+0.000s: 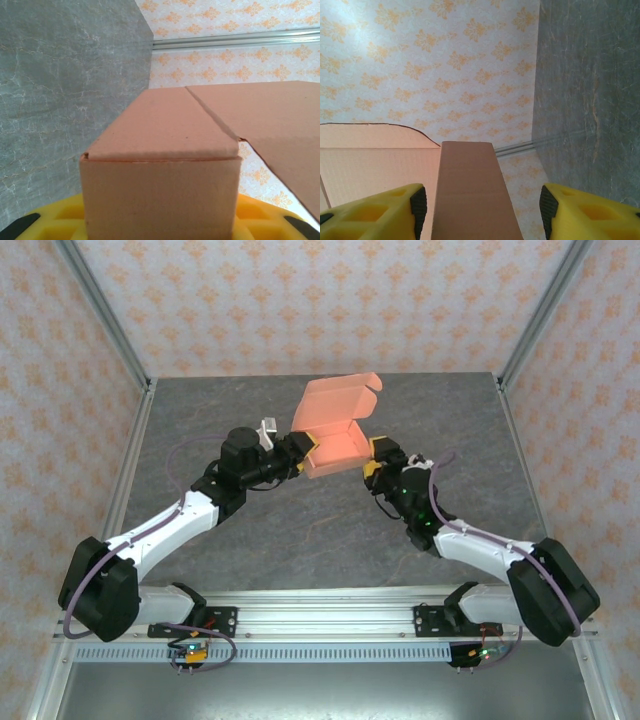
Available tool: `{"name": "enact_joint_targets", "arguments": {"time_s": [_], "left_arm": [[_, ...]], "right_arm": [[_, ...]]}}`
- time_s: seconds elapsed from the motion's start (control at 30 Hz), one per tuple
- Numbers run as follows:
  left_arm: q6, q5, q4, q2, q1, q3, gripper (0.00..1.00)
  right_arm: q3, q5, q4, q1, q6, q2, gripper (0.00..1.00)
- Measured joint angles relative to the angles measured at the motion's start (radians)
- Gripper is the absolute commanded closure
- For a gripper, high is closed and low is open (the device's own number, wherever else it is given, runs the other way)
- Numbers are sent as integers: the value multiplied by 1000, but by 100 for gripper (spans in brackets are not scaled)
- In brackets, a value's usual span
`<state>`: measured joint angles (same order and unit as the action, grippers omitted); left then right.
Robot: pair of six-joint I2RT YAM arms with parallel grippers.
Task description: Fold the paper box
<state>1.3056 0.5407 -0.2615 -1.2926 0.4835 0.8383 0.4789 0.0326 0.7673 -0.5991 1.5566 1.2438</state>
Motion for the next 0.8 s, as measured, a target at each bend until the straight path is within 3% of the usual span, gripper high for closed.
{"name": "enact_joint_targets", "arguments": {"time_s": [0.17, 0.33, 0.47, 0.53, 0.63, 0.8], "left_arm": [[0, -1, 6, 1, 0, 0, 71], [0, -11, 26, 2, -4, 0, 71], [5, -18, 31, 3, -6, 0, 70], [6, -19, 31, 3, -6, 0, 71], [6, -20, 31, 3, -6, 0, 71], [7, -19, 30, 3, -6, 0, 71]], "right_arm": [[34, 26, 34, 0, -5, 72, 36], [42, 39, 90, 0, 2, 122, 55], [43, 42, 121, 1, 3, 144, 58], [43, 42, 128, 1, 3, 147, 56], [43, 43, 132, 2, 4, 148, 43], [46, 43, 130, 3, 5, 148, 38]]}}
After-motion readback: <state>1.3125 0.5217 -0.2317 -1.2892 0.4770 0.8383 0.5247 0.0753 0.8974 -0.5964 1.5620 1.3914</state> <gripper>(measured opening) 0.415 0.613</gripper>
